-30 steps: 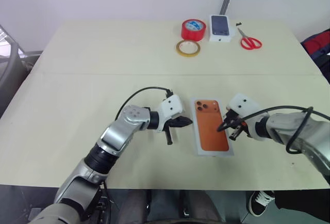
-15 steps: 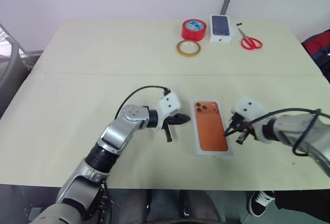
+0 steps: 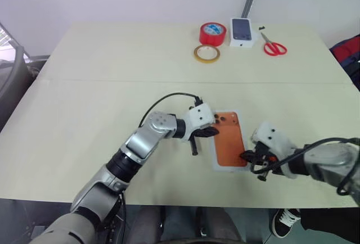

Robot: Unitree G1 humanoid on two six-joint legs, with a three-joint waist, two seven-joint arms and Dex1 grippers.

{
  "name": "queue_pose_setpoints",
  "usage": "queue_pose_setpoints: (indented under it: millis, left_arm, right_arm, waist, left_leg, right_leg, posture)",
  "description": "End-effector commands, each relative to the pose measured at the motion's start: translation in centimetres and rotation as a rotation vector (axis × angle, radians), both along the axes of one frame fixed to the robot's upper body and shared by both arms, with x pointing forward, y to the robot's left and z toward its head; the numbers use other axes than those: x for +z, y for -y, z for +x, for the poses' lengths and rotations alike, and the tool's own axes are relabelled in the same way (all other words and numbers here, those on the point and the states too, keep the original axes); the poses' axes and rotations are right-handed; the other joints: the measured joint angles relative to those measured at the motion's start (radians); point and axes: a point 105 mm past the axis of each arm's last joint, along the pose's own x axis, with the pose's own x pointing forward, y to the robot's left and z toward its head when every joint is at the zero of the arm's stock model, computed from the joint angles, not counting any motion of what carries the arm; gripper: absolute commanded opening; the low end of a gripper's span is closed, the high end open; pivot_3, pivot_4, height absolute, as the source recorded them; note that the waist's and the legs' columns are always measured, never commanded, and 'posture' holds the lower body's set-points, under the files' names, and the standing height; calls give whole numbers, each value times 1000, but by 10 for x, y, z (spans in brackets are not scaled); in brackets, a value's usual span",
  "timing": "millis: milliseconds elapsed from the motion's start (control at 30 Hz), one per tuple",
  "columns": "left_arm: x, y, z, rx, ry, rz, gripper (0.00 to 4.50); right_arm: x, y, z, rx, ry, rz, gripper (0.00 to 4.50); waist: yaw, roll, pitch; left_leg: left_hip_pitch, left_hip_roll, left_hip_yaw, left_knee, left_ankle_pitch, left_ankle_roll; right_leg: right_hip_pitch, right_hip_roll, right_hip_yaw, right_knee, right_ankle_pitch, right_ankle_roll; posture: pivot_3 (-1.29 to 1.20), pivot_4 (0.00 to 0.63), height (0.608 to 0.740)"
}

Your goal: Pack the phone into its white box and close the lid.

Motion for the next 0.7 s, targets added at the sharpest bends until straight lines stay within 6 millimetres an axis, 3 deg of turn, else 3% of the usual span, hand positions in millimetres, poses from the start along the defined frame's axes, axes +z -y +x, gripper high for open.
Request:
queue_pose_setpoints:
  millis: [33, 100, 200, 333, 433, 567, 700]
  left_arm:
    - [17, -18, 9, 66, 22, -74, 0]
    - [37, -41, 20, 154, 19, -157, 0]
    - [57, -92, 32, 289, 45, -213, 0]
    - [53, -172, 33, 478, 83, -158, 0]
    - [48, -216, 25, 582, 84, -125, 0]
    - [36, -250, 11, 697, 67, -93, 0]
    - [31, -253, 0, 722, 66, -91, 0]
  right_arm:
    - [13, -4, 9, -14, 77, 27, 47]
    - [32, -2, 19, -24, 153, 63, 47]
    - [62, 5, 31, -40, 280, 141, 47]
    - [78, 22, 42, -82, 352, 198, 47]
    - [77, 31, 49, -112, 366, 189, 47]
    - [70, 43, 51, -123, 391, 169, 47]
    - [60, 45, 55, -142, 385, 185, 47]
  waist:
    - [-1, 0, 0]
    - [-5, 0, 0]
    - [-12, 0, 0]
    - [-18, 0, 0]
    - [-15, 0, 0]
    - [-7, 0, 0]
    - [-7, 0, 0]
  left_leg:
    - [1, 0, 0, 0, 0, 0]
    - [1, 0, 0, 0, 0, 0]
    - [1, 1, 0, -1, 0, 0]
    - [1, 1, 0, -2, 0, 0]
    - [2, 1, 0, -3, 0, 0]
    - [1, 0, 0, -2, 0, 0]
    - [2, 0, 0, -2, 0, 0]
  right_leg:
    - [1, 0, 0, 0, 0, 0]
    - [0, 0, 0, 0, 0, 0]
    - [0, 0, 0, 0, 0, 0]
    - [0, 0, 0, -1, 0, 0]
    - [0, -1, 0, -1, 0, 0]
    - [1, -2, -1, -1, 0, 0]
    - [1, -3, -1, -1, 0, 0]
  posture:
    - [0, 150, 736]
    - [0, 150, 736]
    - [0, 150, 736]
    - [0, 150, 736]
    - [0, 150, 736]
    - [0, 150, 736]
    - [0, 150, 736]
